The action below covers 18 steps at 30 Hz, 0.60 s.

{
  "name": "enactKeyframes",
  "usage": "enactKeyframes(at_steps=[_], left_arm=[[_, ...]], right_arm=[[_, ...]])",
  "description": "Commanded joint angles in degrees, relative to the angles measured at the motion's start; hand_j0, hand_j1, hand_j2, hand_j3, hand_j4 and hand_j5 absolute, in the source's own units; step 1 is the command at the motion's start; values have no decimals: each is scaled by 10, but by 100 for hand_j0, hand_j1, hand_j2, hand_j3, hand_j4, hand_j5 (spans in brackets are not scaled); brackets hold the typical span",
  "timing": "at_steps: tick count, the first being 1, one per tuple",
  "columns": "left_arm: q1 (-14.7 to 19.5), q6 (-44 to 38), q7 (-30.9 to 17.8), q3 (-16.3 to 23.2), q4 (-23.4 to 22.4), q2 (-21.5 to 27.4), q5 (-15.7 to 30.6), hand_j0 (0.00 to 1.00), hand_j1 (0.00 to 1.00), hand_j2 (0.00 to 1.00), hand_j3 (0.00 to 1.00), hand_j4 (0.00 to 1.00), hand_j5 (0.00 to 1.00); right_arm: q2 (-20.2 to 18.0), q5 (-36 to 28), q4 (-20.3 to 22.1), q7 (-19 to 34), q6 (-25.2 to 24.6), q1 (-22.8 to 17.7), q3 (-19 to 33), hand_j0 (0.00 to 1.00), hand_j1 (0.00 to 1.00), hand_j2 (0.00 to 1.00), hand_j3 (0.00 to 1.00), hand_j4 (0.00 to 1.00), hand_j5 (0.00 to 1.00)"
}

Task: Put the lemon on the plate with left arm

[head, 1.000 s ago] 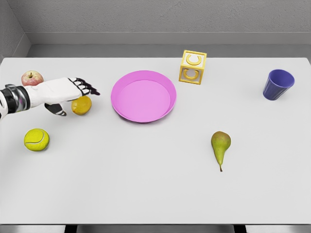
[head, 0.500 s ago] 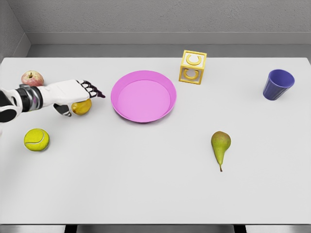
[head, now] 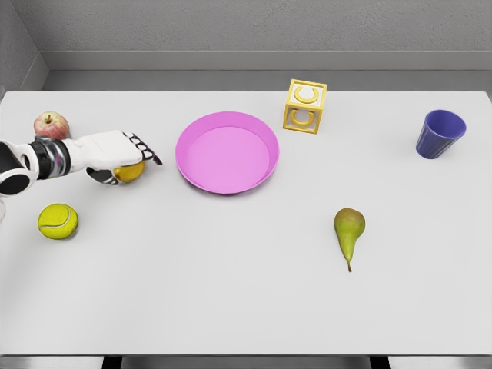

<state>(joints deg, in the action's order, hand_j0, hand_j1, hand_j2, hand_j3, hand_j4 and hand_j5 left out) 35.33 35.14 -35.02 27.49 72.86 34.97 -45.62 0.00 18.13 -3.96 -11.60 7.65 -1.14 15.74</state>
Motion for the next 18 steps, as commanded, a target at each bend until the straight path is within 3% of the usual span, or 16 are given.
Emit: enactKeyframes(at_steps=[1, 5, 12, 18], left_arm=[[0, -1, 0, 1, 0, -1, 0, 80, 80, 80, 80, 80, 80], [1, -1, 0, 11, 0, -1, -4, 81, 81, 81, 81, 81, 81], [1, -1, 0, 12, 0, -1, -10, 65, 65, 65, 65, 65, 65], [1, -1, 0, 11, 0, -1, -10, 63, 63, 63, 63, 63, 63]], right_arm=[[0, 0, 0, 0, 0, 0, 1, 100, 100, 100, 100, 100, 100], [0, 0, 0, 0, 0, 0, 0, 100, 100, 100, 100, 100, 100], [0, 0, 0, 0, 0, 0, 0, 100, 100, 100, 100, 100, 100], [0, 0, 0, 0, 0, 0, 0, 100, 100, 100, 100, 100, 100]])
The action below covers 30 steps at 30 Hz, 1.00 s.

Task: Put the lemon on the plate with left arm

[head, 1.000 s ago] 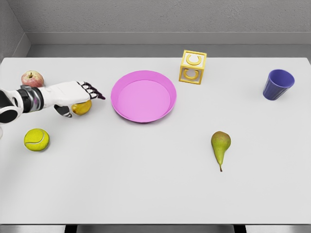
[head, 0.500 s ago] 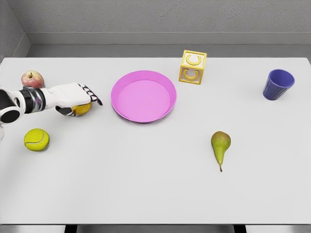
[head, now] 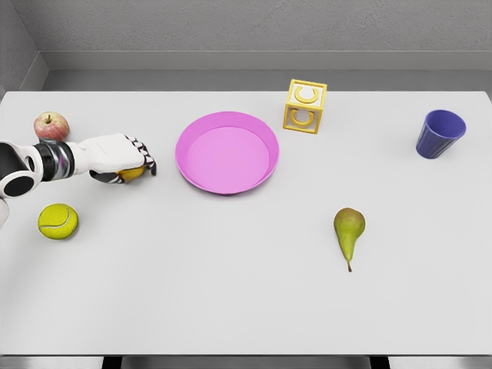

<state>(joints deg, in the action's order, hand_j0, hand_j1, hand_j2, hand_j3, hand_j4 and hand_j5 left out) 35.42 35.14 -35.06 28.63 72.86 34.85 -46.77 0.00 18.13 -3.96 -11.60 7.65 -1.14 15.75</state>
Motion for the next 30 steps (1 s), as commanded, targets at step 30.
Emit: enactKeyframes(at_steps=[30], left_arm=[[-3, -1, 1, -37, 105, -42, 51, 62, 62, 62, 62, 62, 62]], right_arm=[[0, 0, 0, 0, 0, 0, 1, 100, 100, 100, 100, 100, 100]])
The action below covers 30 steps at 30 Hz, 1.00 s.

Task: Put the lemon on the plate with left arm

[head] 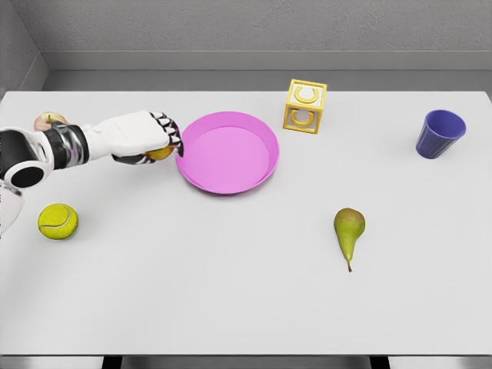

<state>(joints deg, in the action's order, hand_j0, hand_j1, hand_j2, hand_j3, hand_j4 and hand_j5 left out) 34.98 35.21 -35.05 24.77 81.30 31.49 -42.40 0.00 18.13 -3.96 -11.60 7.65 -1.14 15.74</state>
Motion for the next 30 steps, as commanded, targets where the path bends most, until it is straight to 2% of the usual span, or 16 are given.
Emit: enactKeyframes(at_steps=[1, 13, 20, 21, 22, 26, 30], left_arm=[[0, -2, 0, 3, 22, -13, 7, 62, 62, 62, 62, 62, 62], [5, -2, 0, 3, 17, -89, -3, 62, 62, 62, 62, 62, 62], [15, -2, 0, 3, -11, -113, -24, 64, 64, 64, 64, 64, 64], [18, -2, 0, 2, -13, -117, -23, 69, 69, 69, 69, 69, 69], [18, -2, 0, 2, -12, -122, -23, 99, 99, 99, 99, 99, 99], [18, -2, 0, 2, -12, -125, -23, 100, 100, 100, 100, 100, 100], [18, -2, 0, -17, -11, -117, -19, 100, 100, 100, 100, 100, 100]], right_arm=[[0, 0, 0, 0, 0, 0, 0, 100, 100, 100, 100, 100, 100], [0, 0, 0, 0, 0, 0, 0, 100, 100, 100, 100, 100, 100], [0, 0, 0, 0, 0, 0, 0, 100, 100, 100, 100, 100, 100], [0, 0, 0, 0, 0, 0, 0, 100, 100, 100, 100, 100, 100], [0, 0, 0, 0, 0, 0, 0, 100, 100, 100, 100, 100, 100], [0, 0, 0, 0, 0, 0, 0, 100, 100, 100, 100, 100, 100], [0, 0, 0, 0, 0, 0, 1, 100, 100, 100, 100, 100, 100]])
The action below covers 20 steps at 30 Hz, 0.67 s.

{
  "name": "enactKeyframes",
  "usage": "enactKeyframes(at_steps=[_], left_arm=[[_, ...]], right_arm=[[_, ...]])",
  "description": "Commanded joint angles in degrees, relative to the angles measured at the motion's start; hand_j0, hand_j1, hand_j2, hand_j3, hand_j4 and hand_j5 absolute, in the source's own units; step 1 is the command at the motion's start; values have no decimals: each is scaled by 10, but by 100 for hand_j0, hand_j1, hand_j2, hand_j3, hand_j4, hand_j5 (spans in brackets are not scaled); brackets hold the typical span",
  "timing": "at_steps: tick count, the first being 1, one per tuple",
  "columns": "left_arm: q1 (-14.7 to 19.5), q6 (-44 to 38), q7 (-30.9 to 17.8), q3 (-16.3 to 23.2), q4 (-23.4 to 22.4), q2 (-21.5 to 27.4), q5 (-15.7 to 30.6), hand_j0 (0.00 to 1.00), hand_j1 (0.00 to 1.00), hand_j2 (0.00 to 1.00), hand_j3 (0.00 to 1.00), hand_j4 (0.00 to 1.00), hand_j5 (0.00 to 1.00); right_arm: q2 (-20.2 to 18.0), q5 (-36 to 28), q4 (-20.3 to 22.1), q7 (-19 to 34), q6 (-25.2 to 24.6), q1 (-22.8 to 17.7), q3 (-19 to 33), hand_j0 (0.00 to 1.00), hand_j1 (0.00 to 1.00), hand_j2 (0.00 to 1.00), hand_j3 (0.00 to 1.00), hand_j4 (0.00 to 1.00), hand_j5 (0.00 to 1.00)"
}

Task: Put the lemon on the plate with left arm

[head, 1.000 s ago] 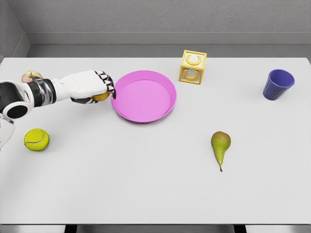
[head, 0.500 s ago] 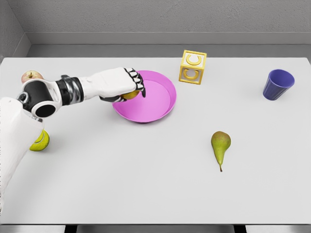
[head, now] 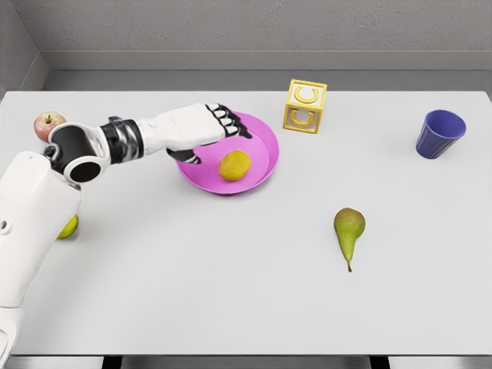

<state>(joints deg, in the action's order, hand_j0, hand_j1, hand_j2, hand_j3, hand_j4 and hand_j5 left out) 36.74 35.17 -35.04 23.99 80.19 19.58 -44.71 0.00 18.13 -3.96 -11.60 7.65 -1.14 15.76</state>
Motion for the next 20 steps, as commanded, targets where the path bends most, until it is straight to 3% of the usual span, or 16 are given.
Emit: enactKeyframes(at_steps=[1, 4, 8, 11, 13, 15, 20], left_arm=[[0, -2, 0, -22, 1, 9, 5, 100, 100, 100, 100, 100, 100], [-14, -2, 0, -71, -1, 54, 38, 100, 100, 100, 100, 100, 100], [-69, -2, 0, -149, -1, 105, 103, 100, 100, 100, 100, 100, 100], [-94, -2, 0, -185, -1, 134, 151, 100, 100, 100, 100, 100, 100], [-106, -2, 0, -191, -2, 136, 168, 100, 100, 100, 100, 100, 100], [-140, -2, 0, -210, -2, 136, 210, 100, 100, 100, 100, 100, 100], [-140, -2, 0, -211, 2, 135, 212, 100, 100, 100, 100, 100, 100]], right_arm=[[0, 0, 0, 0, 0, 0, 0, 100, 100, 100, 100, 100, 100], [0, 0, 0, 0, 0, 0, 1, 100, 100, 100, 100, 100, 100], [0, 0, 0, 0, 0, 0, 1, 100, 100, 100, 100, 100, 100], [0, 0, 0, 0, 0, 0, 0, 100, 100, 100, 100, 100, 100], [0, 0, -1, 0, 0, 0, 0, 100, 100, 100, 100, 100, 100], [0, 0, 0, 0, 0, 0, 1, 100, 100, 100, 100, 100, 100], [0, 0, 0, 0, 0, 0, 0, 100, 100, 100, 100, 100, 100]])
